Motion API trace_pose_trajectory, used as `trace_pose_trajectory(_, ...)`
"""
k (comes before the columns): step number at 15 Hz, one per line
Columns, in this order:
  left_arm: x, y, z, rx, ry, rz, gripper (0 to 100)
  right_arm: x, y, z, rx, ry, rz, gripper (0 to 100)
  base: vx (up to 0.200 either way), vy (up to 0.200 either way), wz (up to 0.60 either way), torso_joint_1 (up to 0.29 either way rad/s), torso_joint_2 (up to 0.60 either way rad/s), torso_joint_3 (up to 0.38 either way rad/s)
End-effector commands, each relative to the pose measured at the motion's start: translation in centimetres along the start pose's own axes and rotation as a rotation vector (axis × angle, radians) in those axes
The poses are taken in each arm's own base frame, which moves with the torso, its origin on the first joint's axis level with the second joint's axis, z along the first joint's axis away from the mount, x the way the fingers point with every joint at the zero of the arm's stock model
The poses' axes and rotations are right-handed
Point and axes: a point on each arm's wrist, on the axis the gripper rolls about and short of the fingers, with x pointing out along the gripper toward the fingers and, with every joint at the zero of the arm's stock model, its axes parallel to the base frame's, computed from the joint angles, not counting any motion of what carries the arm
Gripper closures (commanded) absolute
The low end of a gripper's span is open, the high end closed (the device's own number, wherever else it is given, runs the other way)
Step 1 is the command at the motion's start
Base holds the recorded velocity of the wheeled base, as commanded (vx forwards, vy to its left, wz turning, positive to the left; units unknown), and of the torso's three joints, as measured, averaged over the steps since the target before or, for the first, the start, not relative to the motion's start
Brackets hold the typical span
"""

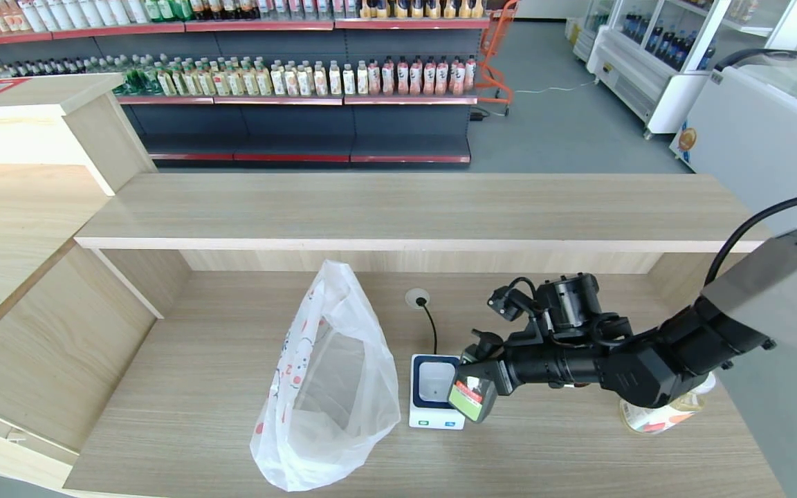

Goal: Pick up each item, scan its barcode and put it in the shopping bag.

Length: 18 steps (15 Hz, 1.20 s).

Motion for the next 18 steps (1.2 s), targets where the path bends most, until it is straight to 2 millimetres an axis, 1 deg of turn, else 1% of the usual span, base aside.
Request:
trace_pose_trajectory(1,0.0,0.0,0.0,0.000,-0.001,0.000,0,1.8,-0.5,-0.3,-0.002,0.011,-0.005,100,0.000,0.000,0.00,0.000,0.00,0.000)
trace_pose_trajectory(2,0.0,0.0,0.0,0.000,-0.001,0.000,0,2.5,-0.4,-0.3,-0.007,0.013,0.000,100,0.000,0.000,0.00,0.000,0.00,0.000)
trace_pose_trajectory(6,0.0,0.0,0.0,0.000,-0.001,0.000,0,4.2,-0.7,-0.1,-0.026,0.007,-0.008,100,0.000,0.000,0.00,0.000,0.00,0.000)
trace_pose_trajectory(10,0.0,0.0,0.0,0.000,-0.001,0.000,0,5.0,-1.0,0.2,-0.043,-0.022,-0.012,100,0.000,0.000,0.00,0.000,0.00,0.000)
trace_pose_trajectory(11,0.0,0.0,0.0,0.000,-0.001,0.000,0,5.3,-0.7,0.3,-0.050,-0.027,-0.004,100,0.000,0.000,0.00,0.000,0.00,0.000)
trace_pose_trajectory(15,0.0,0.0,0.0,0.000,-0.001,0.000,0,5.7,-0.4,0.3,-0.049,-0.025,0.004,100,0.000,0.000,0.00,0.000,0.00,0.000)
trace_pose_trajectory(18,0.0,0.0,0.0,0.000,-0.001,0.000,0,6.5,-0.8,0.5,-0.059,-0.047,0.001,100,0.000,0.000,0.00,0.000,0.00,0.000)
